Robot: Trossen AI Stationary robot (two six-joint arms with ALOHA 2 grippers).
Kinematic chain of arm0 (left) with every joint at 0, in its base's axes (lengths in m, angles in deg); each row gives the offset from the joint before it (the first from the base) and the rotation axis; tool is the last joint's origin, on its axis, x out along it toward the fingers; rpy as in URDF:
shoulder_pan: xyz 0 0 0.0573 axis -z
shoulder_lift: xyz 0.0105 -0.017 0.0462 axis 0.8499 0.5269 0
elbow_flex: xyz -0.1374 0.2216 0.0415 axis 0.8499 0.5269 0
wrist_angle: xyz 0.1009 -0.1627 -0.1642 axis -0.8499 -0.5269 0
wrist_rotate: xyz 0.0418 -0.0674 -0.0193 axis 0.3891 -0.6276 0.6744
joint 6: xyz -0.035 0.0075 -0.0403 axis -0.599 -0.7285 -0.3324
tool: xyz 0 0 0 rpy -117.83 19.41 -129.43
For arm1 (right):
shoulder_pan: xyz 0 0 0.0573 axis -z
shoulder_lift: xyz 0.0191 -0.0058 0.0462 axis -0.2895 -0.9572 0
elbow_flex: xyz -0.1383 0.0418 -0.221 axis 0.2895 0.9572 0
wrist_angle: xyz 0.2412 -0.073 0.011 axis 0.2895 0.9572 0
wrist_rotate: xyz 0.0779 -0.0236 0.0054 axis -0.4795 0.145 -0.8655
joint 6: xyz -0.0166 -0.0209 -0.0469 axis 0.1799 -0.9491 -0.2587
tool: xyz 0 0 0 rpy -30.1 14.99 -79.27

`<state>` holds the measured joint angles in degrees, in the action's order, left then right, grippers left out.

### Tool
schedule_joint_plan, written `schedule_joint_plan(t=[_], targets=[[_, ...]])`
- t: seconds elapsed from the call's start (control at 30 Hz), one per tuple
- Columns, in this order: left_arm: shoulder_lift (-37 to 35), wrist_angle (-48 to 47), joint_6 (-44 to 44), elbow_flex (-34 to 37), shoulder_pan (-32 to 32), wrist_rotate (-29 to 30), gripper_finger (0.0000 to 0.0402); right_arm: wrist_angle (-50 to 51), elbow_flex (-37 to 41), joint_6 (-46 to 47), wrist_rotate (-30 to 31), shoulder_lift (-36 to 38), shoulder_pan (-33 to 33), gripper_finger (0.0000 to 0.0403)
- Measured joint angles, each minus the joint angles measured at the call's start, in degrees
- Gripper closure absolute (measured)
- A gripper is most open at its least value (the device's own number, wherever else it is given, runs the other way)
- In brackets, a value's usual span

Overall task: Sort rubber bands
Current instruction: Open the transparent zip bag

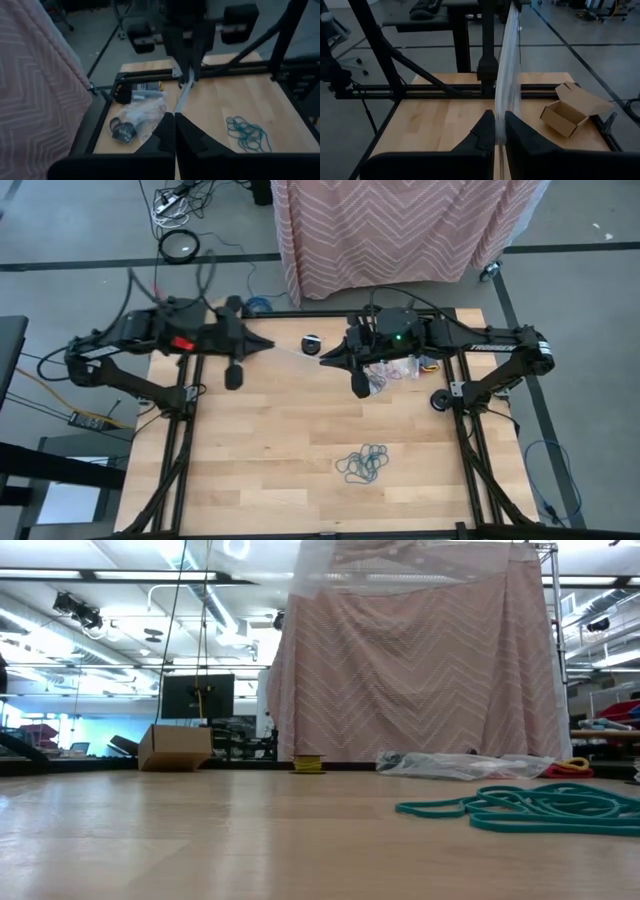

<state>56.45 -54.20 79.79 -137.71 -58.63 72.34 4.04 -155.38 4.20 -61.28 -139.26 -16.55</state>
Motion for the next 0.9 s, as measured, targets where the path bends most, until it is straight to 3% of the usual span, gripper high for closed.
schedule_joint_plan(t=[0.4, 0.67, 0.9], targets=[[-2.32, -2.77, -2.04, -0.01, 0.07, -1.81, 0.04, -1.28, 0.04, 0.0, -0.44, -0.02, 0.61, 0.0384], [2.29, 0.81, -1.96, -0.23, 0.07, -2.36, 0.036, 1.19, 0.2, 0.02, -0.51, 0.0, 0.66, 0.0393], [7.33, 1.89, -0.62, -0.23, 0.07, -5.34, 0.0396, 1.07, 0.2, 0.94, -0.23, 0.02, 0.88, 0.0395]])
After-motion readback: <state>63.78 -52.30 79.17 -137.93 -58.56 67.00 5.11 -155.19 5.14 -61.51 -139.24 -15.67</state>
